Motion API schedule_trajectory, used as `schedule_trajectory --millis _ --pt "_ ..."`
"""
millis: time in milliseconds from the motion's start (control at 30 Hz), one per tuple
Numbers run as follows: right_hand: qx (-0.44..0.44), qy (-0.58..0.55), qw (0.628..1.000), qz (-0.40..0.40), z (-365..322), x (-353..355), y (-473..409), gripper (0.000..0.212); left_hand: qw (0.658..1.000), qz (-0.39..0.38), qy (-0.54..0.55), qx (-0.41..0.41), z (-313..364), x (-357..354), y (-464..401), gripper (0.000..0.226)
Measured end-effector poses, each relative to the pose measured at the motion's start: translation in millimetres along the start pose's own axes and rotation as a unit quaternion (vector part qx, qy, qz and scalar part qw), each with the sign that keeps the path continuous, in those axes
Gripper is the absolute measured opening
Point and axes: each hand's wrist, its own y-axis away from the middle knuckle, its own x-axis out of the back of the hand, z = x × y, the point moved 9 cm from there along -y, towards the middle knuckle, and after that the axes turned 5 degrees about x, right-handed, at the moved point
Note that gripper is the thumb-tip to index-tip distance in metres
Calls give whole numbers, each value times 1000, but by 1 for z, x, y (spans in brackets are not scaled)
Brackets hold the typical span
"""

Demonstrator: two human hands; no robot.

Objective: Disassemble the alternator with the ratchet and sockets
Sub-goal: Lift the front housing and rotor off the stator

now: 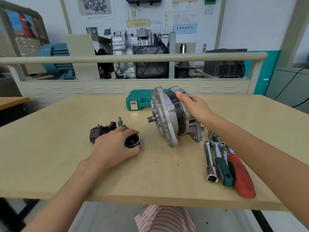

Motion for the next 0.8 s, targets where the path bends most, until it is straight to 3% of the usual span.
schedule_trajectory --millis 200,433,800 --pt "-34 -55 998 -5 4 -4 4 67 991 31 -118 -54 -7 -2 -10 47" --pt "-36 -76 996 15 4 -5 8 64 995 6 -96 -32 -26 -13 -22 49" --pt "-92 -32 995 -14 13 -11 23 71 994 49 -70 -62 -33 -10 -32 46"
